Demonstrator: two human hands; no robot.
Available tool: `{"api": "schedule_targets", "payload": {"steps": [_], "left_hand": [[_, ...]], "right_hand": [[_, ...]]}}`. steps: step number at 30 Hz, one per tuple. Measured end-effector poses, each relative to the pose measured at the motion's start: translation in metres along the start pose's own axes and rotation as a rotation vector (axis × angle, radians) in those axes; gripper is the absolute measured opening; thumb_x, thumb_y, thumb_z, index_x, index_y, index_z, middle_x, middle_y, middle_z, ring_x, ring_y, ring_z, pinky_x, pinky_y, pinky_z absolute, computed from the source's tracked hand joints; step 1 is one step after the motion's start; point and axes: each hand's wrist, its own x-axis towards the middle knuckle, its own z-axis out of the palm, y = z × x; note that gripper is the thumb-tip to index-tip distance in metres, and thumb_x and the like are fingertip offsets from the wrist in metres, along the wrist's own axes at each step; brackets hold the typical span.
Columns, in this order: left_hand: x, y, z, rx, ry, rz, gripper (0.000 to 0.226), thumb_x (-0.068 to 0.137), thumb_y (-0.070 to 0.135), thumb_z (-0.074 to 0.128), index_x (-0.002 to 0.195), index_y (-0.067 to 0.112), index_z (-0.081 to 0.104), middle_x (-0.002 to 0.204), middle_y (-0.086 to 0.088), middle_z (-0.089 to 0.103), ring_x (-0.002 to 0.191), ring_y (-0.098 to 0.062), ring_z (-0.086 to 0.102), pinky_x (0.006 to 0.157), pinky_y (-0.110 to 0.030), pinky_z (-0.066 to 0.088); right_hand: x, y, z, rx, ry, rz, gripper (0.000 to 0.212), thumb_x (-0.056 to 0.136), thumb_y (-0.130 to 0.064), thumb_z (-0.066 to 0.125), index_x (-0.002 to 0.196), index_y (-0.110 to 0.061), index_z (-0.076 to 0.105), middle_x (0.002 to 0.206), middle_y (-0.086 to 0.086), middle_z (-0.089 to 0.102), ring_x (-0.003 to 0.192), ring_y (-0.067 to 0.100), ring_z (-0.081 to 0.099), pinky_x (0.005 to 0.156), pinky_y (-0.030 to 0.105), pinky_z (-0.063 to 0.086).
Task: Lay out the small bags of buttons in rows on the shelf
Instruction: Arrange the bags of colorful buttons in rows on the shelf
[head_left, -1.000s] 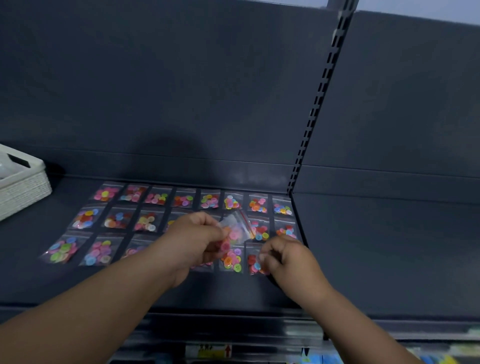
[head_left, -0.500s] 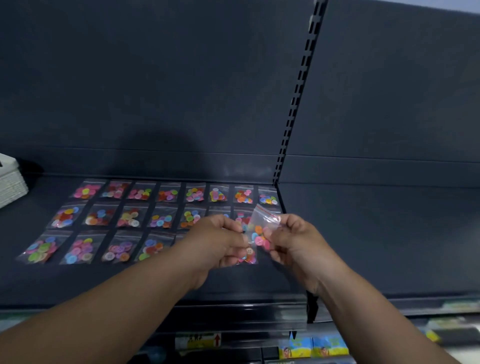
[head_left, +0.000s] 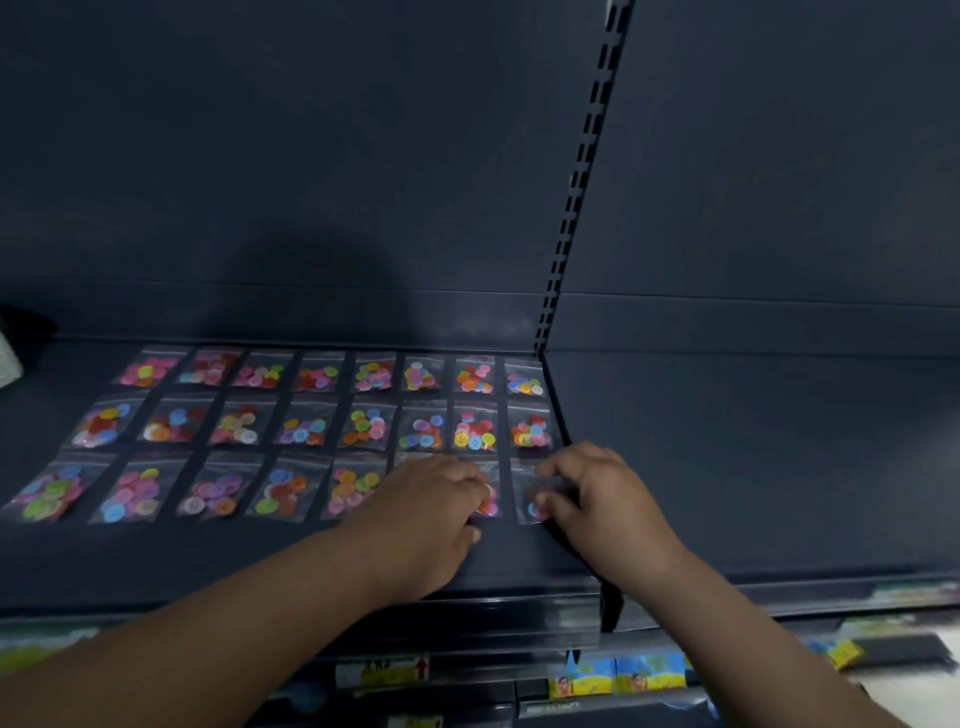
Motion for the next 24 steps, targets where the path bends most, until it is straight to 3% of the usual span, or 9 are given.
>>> {"api": "schedule_targets", "payload": {"steps": [3, 12, 18, 21, 24], "left_hand": [[0.002, -0.001, 0.002, 0.025, -0.052, 0.011, 0.053, 0.099, 0.033, 0.043, 0.149, 0.023, 0.027, 0.157, 0.009, 0.017, 0.143, -0.012, 0.013, 0.114, -0.024, 0.005], [0.005, -0.003, 0.003, 0.008, -0.068, 0.026, 0.054, 0.098, 0.033, 0.045, 0.148, 0.025, 0.027, 0.156, 0.012, 0.018, 0.142, -0.012, 0.018, 0.113, -0.023, 0.012], [0.006, -0.009, -0.002, -0.012, 0.031, 0.055, 0.044, 0.094, 0.033, 0.05, 0.137, 0.023, 0.043, 0.141, 0.01, 0.039, 0.131, -0.011, 0.035, 0.109, -0.023, 0.024], [0.004, -0.019, -0.011, -0.006, 0.097, 0.037, 0.045, 0.092, 0.035, 0.053, 0.135, 0.026, 0.044, 0.138, 0.009, 0.041, 0.129, -0.014, 0.038, 0.109, -0.028, 0.03], [-0.005, -0.035, -0.027, 0.055, 0.178, -0.014, 0.056, 0.092, 0.037, 0.052, 0.144, 0.024, 0.035, 0.149, 0.002, 0.034, 0.137, -0.016, 0.03, 0.112, -0.026, 0.021]], "right_hand": [[0.0, 0.005, 0.005, -0.058, -0.091, -0.093, 0.009, 0.087, -0.016, 0.063, 0.093, -0.018, 0.069, 0.098, -0.007, 0.061, 0.097, 0.009, 0.046, 0.075, 0.0, 0.03], [0.007, 0.006, 0.005, -0.074, -0.123, -0.115, 0.013, 0.089, -0.02, 0.062, 0.099, -0.017, 0.069, 0.103, -0.006, 0.06, 0.101, 0.011, 0.047, 0.077, 0.001, 0.029], [0.015, -0.008, -0.005, -0.049, -0.054, -0.114, 0.012, 0.089, -0.021, 0.061, 0.099, -0.019, 0.067, 0.106, -0.008, 0.058, 0.104, 0.007, 0.042, 0.078, -0.001, 0.026], [0.024, -0.027, -0.01, -0.078, -0.044, -0.159, 0.023, 0.09, -0.022, 0.06, 0.112, -0.018, 0.064, 0.112, -0.006, 0.056, 0.109, 0.01, 0.042, 0.083, 0.007, 0.029], [0.037, -0.049, -0.008, -0.147, -0.061, -0.243, 0.031, 0.09, -0.027, 0.058, 0.121, -0.02, 0.06, 0.123, -0.005, 0.054, 0.116, 0.015, 0.042, 0.1, 0.023, 0.035]]}}
